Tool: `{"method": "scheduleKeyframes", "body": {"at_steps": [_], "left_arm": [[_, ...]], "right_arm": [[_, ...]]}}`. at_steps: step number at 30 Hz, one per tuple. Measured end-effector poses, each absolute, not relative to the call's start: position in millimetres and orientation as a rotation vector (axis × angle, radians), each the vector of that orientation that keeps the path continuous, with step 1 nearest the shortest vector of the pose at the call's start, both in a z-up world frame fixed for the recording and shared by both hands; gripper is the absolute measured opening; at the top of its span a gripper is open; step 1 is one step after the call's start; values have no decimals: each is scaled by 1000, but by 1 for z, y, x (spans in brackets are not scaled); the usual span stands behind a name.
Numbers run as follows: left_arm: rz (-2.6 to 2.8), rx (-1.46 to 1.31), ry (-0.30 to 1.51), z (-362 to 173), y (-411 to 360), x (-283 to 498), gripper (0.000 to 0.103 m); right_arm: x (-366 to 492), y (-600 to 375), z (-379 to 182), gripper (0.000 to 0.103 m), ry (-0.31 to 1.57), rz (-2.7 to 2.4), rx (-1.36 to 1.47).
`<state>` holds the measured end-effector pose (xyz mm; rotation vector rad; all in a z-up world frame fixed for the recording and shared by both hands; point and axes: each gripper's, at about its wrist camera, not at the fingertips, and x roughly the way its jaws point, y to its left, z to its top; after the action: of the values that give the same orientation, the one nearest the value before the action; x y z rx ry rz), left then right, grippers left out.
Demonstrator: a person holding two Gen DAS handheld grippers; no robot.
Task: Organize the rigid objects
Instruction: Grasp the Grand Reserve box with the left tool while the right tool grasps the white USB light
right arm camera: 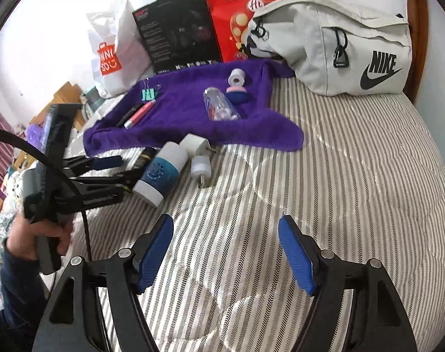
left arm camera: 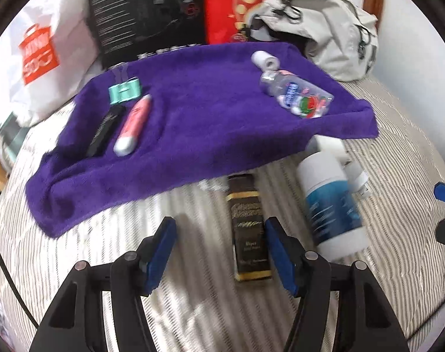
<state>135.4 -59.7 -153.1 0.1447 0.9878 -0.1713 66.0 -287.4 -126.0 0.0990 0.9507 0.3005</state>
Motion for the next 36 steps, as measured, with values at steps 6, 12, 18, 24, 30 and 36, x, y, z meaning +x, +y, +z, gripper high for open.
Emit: {"method": "scheduleKeyframes", "body": {"at_steps": [6, 12, 18, 24, 30, 36], "left_arm": [[-170, 121, 964, -153, -54, 136, 40], [-216, 161, 950, -153, -67, 133, 23], [-258, 122, 952, -152, -60, 133, 22], [-264, 102, 957, -151, -57, 131, 22], [-274, 106, 962, -151, -55, 132, 22], [-218, 163, 968, -150, -44, 126, 23]], "right_arm": [[86, -275, -133, 74, 943, 269, 79], [113, -258, -137, 73, 920, 278, 49], [132, -241, -154, 68, 951, 279, -4], [139, -226, -163, 53, 936, 252, -72], [143, -220, -163, 29, 935, 235, -100], [130, -239, -161, 29, 981, 243, -101]]}}
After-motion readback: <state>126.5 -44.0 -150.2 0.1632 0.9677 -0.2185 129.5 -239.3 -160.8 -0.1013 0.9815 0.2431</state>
